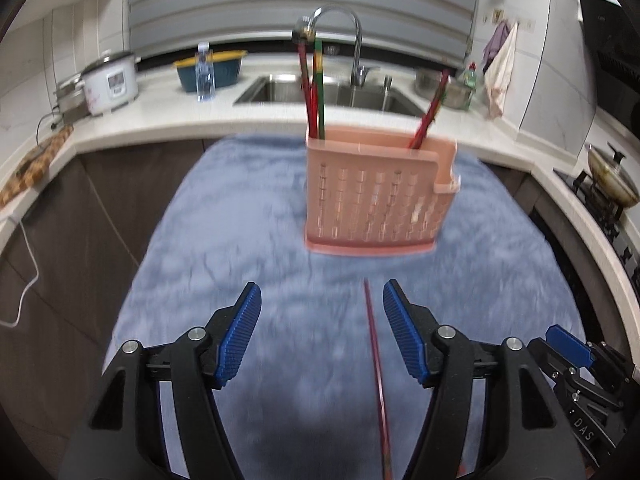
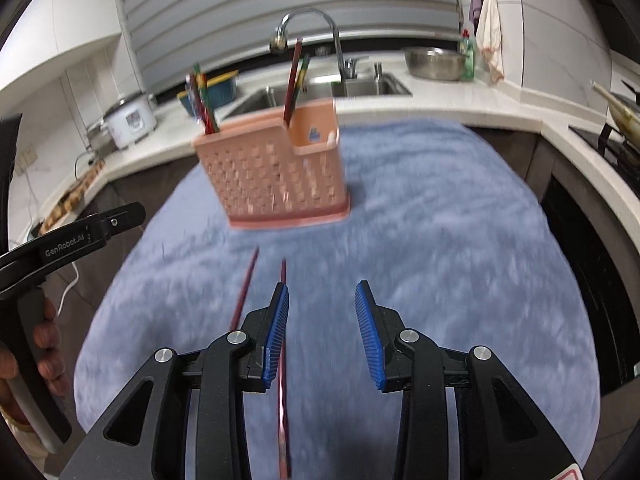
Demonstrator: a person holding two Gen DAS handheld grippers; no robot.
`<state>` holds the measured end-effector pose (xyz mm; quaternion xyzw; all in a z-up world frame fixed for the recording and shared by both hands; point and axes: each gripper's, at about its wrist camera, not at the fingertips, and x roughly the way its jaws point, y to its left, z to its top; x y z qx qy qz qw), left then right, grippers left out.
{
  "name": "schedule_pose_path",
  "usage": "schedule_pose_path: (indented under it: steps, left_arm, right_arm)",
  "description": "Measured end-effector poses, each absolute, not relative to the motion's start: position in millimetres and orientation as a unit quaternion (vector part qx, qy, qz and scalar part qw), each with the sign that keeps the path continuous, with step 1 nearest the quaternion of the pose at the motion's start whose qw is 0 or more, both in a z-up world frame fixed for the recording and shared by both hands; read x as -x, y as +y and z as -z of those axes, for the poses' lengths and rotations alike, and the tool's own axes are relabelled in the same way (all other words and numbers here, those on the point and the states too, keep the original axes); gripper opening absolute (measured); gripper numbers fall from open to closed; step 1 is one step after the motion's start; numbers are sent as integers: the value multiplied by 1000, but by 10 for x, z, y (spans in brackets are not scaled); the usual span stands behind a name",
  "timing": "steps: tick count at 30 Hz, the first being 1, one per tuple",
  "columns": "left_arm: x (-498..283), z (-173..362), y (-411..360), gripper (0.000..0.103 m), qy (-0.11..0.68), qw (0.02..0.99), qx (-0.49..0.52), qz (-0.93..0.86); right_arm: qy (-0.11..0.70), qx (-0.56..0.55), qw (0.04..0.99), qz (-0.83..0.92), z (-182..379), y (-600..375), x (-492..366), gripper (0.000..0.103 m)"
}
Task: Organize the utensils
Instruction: 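Move both open tools back to the last two red chopsticks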
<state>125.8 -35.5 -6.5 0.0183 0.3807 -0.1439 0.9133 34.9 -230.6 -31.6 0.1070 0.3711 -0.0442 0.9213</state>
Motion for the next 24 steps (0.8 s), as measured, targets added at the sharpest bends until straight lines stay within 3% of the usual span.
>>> schedule_pose_path:
  steps: [11, 19, 24]
  left_arm:
    - [-782, 720, -304, 61, 460, 874, -31, 152]
    - [-574, 933, -298, 62, 488, 857, -35, 159]
    - [-505, 972, -307, 67, 495, 853, -35, 164]
  right_arm:
    - [438, -109, 892, 22, 869, -2052, 26, 34]
    - [459, -86, 885, 0, 1066, -1803, 200, 34]
    - [462, -83, 883, -5, 1121, -1772, 233, 34]
